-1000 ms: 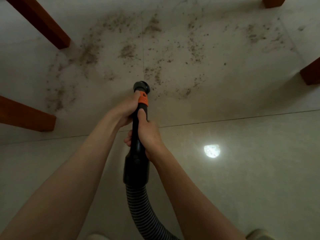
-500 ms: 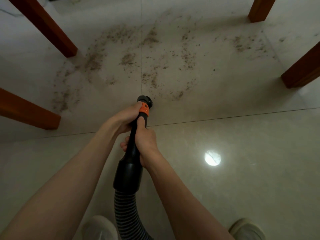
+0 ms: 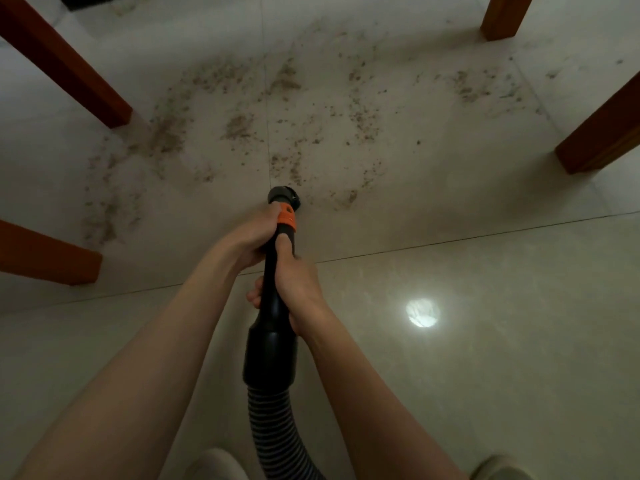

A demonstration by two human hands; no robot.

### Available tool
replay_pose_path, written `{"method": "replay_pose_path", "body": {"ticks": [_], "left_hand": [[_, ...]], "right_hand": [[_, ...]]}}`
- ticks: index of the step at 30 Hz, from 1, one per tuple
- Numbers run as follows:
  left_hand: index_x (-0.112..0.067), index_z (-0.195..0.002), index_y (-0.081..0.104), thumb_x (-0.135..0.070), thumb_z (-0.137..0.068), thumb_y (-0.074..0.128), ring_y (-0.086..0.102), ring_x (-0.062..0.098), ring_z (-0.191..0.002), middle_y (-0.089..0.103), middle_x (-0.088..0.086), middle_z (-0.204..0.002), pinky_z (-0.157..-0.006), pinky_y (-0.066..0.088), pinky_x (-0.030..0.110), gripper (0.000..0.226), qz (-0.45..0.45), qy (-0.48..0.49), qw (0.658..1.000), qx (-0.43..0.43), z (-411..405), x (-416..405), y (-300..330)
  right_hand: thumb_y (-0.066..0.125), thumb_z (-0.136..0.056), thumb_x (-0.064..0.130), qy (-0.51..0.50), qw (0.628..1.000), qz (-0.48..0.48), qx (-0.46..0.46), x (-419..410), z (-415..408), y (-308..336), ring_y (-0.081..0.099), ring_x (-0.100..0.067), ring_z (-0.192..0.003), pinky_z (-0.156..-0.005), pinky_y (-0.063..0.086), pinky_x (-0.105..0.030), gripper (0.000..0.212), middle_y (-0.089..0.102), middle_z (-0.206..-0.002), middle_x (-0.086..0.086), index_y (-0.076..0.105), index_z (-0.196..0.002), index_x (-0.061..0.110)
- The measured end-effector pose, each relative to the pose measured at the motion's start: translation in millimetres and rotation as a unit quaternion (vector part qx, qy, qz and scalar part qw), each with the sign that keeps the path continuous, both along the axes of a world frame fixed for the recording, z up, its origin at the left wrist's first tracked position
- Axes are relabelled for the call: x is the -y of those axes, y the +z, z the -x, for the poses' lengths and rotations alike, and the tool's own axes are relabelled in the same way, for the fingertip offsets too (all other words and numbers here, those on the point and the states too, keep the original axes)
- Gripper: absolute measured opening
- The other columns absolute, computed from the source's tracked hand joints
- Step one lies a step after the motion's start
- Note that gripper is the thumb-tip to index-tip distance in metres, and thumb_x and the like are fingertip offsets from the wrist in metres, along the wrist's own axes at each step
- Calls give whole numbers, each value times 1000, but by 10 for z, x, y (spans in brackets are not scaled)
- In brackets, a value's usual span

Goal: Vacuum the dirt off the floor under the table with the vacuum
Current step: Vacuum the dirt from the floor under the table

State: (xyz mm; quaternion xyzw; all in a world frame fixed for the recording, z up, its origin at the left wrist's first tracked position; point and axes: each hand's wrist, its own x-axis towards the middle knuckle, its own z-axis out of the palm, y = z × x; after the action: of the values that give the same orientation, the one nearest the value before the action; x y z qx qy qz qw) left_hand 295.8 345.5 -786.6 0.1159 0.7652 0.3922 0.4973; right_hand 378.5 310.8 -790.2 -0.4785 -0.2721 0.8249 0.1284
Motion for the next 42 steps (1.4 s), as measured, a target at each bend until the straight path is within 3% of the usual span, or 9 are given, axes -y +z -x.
{"method": "replay_pose_path", "body": {"ticks": [4,9,14,20,27,30,42], "left_hand": [[-13,-73,42,-19,-102,26,33,10,-58,37,2,-67,-51,33,18,33,-14,18,1000,18,141,-86,-71],[-13,-75,43,-24,-102,27,36,13,-58,39,3,-67,-55,34,23,34,8,12,1000,0,259,-164,-137],[-14,-75,43,-23,-102,28,36,12,-57,38,2,-66,-52,35,21,32,-4,16,1000,-2,306,-269,-184],[-14,-74,42,-23,-102,26,36,11,-58,38,2,-67,-54,34,22,33,-5,2,1000,-19,269,-353,-180],[-14,-73,44,-27,-101,30,38,11,-56,40,1,-66,-47,38,18,34,2,-28,1000,2,147,-278,-152],[-13,-75,46,-27,-101,31,40,13,-58,42,3,-68,-53,37,23,33,10,-37,999,-15,79,-235,-123],[-11,-73,44,-22,-102,30,40,13,-59,43,5,-70,-53,35,22,35,24,-80,996,-22,-218,-64,41]], "right_hand": [[37,-100,42,26,999,-26,12,-118,115,-77,56,-18,-41,-42,48,-22,42,55,-61,-11,52,-98,3],[36,-100,44,48,997,-51,13,-214,180,-155,57,-18,-43,-42,49,-23,39,56,-62,-10,50,-89,9],[37,-100,45,51,996,-66,22,-318,230,-214,58,-17,-41,-41,47,-21,49,57,-64,-12,53,-107,-1],[36,-100,45,49,997,-55,7,-411,199,-200,58,-18,-43,-43,49,-23,41,57,-62,-10,52,-92,8],[36,-101,40,0,999,-37,-1,-279,75,-139,55,-16,-38,-39,44,-20,41,53,-56,-10,52,-91,3],[37,-100,39,-7,999,-32,1,-217,19,-99,54,-16,-37,-39,44,-20,43,53,-54,-9,54,-87,2],[37,-100,44,-54,998,1,16,39,-149,1,54,-16,-36,-39,43,-20,54,53,-42,-3,56,-110,-5]]}}
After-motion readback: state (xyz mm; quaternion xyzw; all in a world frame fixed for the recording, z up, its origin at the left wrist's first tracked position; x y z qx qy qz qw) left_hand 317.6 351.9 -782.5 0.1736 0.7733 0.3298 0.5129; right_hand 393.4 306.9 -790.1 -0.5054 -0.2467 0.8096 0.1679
